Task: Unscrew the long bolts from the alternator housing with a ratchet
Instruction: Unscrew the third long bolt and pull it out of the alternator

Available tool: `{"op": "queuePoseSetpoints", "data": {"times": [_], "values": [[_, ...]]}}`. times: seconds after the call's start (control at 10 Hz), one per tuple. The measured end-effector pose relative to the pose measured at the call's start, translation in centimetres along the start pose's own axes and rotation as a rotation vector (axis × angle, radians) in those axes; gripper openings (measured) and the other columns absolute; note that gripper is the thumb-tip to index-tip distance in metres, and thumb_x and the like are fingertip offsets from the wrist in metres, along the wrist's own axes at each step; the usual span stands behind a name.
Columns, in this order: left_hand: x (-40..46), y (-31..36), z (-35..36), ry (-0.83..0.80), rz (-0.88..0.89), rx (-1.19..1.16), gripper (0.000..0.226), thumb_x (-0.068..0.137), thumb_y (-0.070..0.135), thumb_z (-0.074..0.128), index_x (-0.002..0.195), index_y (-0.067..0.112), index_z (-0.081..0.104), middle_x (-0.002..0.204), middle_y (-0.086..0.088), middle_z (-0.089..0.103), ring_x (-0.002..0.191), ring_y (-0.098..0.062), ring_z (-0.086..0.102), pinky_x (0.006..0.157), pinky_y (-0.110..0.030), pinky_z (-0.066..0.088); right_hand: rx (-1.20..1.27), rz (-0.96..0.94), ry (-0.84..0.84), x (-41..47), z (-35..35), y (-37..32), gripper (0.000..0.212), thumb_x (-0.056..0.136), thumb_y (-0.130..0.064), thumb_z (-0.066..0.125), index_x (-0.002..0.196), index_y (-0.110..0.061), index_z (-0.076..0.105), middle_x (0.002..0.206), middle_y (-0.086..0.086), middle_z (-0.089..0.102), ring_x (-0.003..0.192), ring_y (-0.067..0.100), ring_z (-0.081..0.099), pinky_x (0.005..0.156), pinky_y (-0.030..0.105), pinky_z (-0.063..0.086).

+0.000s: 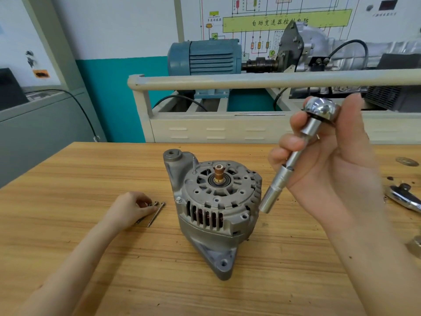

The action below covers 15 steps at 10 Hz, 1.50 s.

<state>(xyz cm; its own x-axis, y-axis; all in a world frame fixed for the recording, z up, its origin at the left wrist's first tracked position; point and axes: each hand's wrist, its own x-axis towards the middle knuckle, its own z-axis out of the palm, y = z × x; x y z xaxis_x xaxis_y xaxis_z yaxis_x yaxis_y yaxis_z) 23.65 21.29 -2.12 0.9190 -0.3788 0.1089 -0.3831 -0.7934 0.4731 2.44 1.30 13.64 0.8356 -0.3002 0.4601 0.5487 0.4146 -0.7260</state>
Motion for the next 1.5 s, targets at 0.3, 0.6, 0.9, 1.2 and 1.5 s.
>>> {"op": "queuePoseSetpoints", "data": {"times": [0.3, 0.6, 0.9, 1.2, 1.5], "values": [[-0.6, 1.4, -0.2, 0.267, -0.015, -0.316, 0.03, 0.086, 0.029, 0.06, 0.109, 0.011, 0.061, 0.1, -0.007, 0.063, 0.082, -0.013, 0.056, 0.066, -0.022, 0.044, 0.283, 0.049, -0.02, -1.1, -3.6, -0.8, 0.032, 0.071, -0.041, 0.047, 0.065, -0.018, 0.069, 0.064, -0.005, 0.067, 0.049, 0.005, 0.058, 0.055, 0.017, 0.049], [-2.7, 11.6, -1.0, -0.164, 0.073, -1.442, 0.056, 0.079, 0.058, 0.034, 0.095, 0.018, 0.069, 0.099, -0.001, 0.072, 0.094, -0.016, 0.067, 0.078, -0.028, 0.054, 0.285, 0.073, -0.036, -1.0, -3.5, -0.9, 0.034, 0.073, -0.04, 0.045, 0.065, -0.018, 0.07, 0.064, -0.005, 0.067, 0.049, 0.005, 0.058, 0.054, 0.017, 0.049], [-6.5, 13.5, 0.0, 0.054, 0.004, -1.563, 0.029, 0.078, 0.031, 0.05, 0.074, 0.019, 0.076, 0.075, 0.002, 0.073, 0.073, -0.013, 0.07, 0.053, -0.018, 0.052, 0.276, 0.077, -0.113, -1.0, -3.5, 0.1, 0.022, 0.069, -0.036, 0.066, 0.076, -0.015, 0.069, 0.071, 0.0, 0.068, 0.058, 0.01, 0.062, 0.059, 0.022, 0.052], [-10.2, 12.4, -0.5, 0.269, 0.125, -1.193, 0.026, 0.07, 0.031, 0.054, 0.093, 0.025, 0.062, 0.088, 0.014, 0.068, 0.085, -0.002, 0.063, 0.067, -0.01, 0.047, 0.062, 0.06, -0.107, -1.1, -3.2, 1.9, 0.019, 0.062, -0.032, 0.074, 0.076, -0.02, 0.068, 0.074, 0.003, 0.068, 0.065, 0.015, 0.064, 0.062, 0.025, 0.053], [-10.4, 12.1, -1.5, 0.223, 0.135, -1.033, 0.04, 0.064, 0.031, 0.071, 0.101, 0.023, 0.06, 0.105, 0.006, 0.062, 0.097, -0.004, 0.06, 0.074, -0.012, 0.046, -0.022, 0.096, -0.087, -0.7, -4.1, 3.0, 0.025, 0.056, -0.038, 0.08, 0.076, -0.025, 0.069, 0.075, 0.004, 0.069, 0.065, 0.016, 0.065, 0.063, 0.026, 0.053]]}}
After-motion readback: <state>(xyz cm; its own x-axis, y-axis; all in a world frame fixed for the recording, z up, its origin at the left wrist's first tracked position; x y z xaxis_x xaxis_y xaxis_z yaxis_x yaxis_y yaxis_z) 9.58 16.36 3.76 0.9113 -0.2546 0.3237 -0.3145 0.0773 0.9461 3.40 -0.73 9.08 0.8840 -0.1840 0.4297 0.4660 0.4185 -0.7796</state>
